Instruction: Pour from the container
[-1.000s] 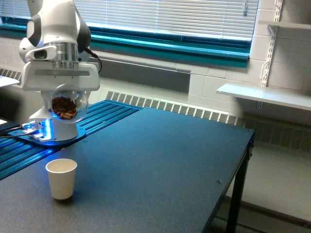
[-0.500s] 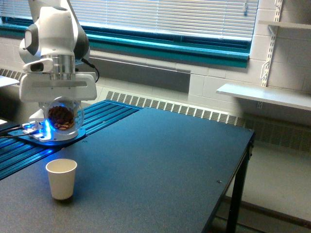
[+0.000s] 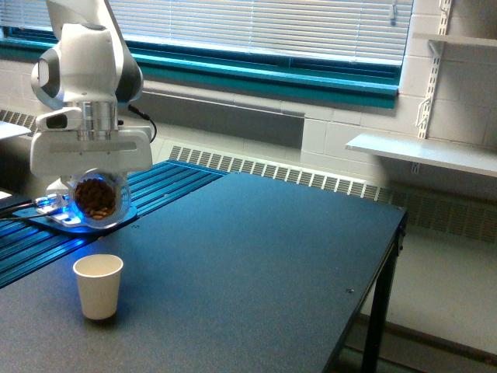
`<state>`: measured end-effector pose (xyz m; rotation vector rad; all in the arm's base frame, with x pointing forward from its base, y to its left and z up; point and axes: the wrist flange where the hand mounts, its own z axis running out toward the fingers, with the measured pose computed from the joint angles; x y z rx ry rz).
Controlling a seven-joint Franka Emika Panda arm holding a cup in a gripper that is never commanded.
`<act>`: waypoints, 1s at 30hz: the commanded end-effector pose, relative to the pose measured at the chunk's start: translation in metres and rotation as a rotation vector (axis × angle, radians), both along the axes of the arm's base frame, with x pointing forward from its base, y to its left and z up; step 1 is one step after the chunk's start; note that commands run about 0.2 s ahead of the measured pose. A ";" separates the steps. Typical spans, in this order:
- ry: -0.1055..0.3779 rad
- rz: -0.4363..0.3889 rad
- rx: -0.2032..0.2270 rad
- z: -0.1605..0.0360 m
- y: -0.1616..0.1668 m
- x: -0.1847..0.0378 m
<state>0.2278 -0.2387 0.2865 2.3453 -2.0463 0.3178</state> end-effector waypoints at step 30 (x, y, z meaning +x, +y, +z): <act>0.116 0.022 0.050 -0.038 0.004 -0.011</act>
